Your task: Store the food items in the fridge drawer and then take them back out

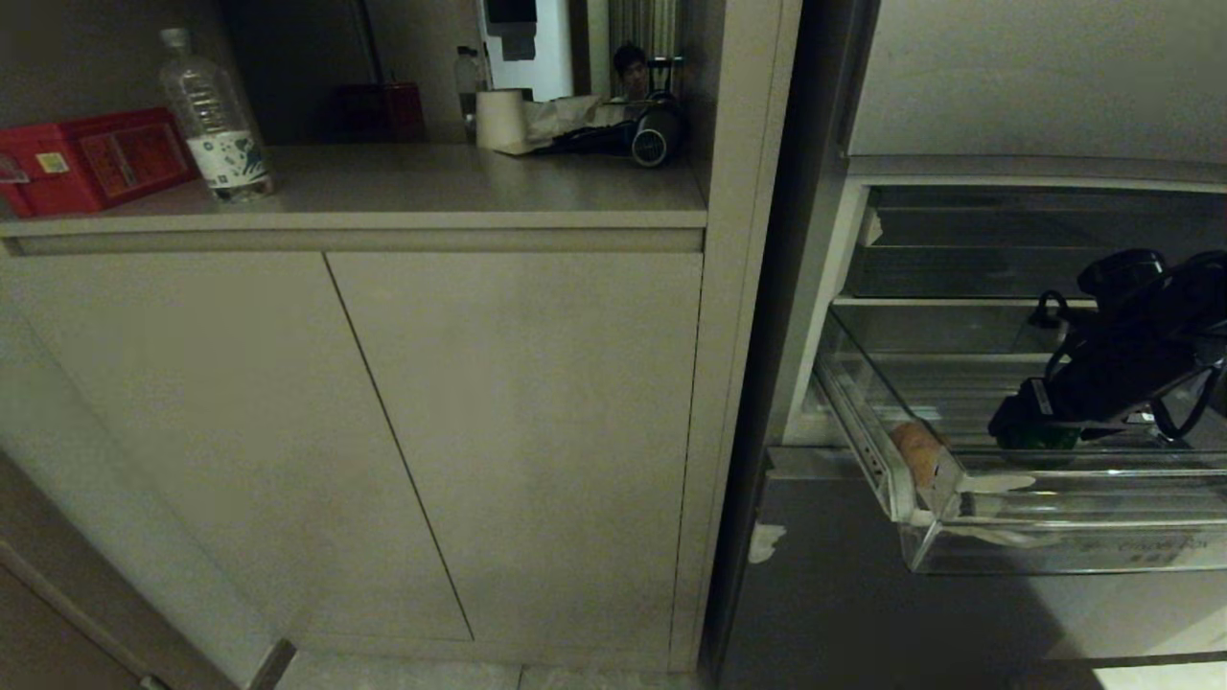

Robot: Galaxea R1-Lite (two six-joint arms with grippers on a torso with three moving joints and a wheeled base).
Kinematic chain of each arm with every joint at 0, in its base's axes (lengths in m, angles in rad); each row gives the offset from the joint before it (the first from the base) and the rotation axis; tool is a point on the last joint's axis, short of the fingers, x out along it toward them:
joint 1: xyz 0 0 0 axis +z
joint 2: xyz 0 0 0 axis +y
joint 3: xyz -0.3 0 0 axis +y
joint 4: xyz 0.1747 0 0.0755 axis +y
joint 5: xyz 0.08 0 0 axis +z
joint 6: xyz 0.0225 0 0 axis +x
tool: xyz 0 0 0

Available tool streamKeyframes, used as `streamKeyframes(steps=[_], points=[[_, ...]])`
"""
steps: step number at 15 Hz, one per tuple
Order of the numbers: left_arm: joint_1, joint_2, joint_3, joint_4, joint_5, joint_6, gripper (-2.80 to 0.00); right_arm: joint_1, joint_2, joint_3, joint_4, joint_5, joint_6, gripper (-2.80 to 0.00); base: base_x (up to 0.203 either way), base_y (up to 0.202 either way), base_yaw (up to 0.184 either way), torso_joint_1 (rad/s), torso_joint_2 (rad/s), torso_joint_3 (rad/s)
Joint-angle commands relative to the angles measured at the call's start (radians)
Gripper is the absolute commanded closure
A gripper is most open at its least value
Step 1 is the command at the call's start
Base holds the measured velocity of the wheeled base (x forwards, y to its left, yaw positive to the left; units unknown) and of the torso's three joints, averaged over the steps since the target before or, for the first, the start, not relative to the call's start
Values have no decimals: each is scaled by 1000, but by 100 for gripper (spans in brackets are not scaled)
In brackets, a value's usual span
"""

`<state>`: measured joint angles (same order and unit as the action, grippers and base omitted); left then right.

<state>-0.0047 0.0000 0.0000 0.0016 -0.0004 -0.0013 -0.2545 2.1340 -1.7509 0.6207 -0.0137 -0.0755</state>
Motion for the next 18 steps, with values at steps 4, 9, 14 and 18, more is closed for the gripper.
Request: streamKeyframes(steps=[4, 9, 14, 18], points=[[0, 2, 0, 0, 0, 0, 0, 0, 4, -1, 2, 1, 0, -280, 0, 0, 0, 0, 0, 0], [0, 2, 0, 0, -1, 0, 0, 0, 18, -12, -1, 1, 0, -280, 0, 0, 0, 0, 0, 0], [0, 2, 0, 0, 0, 0, 0, 0, 33, -16, -3, 1, 0, -280, 0, 0, 0, 0, 0, 0], [0, 2, 0, 0, -1, 0, 0, -1, 47, -25, -4, 1, 0, -280, 0, 0, 0, 0, 0, 0]])
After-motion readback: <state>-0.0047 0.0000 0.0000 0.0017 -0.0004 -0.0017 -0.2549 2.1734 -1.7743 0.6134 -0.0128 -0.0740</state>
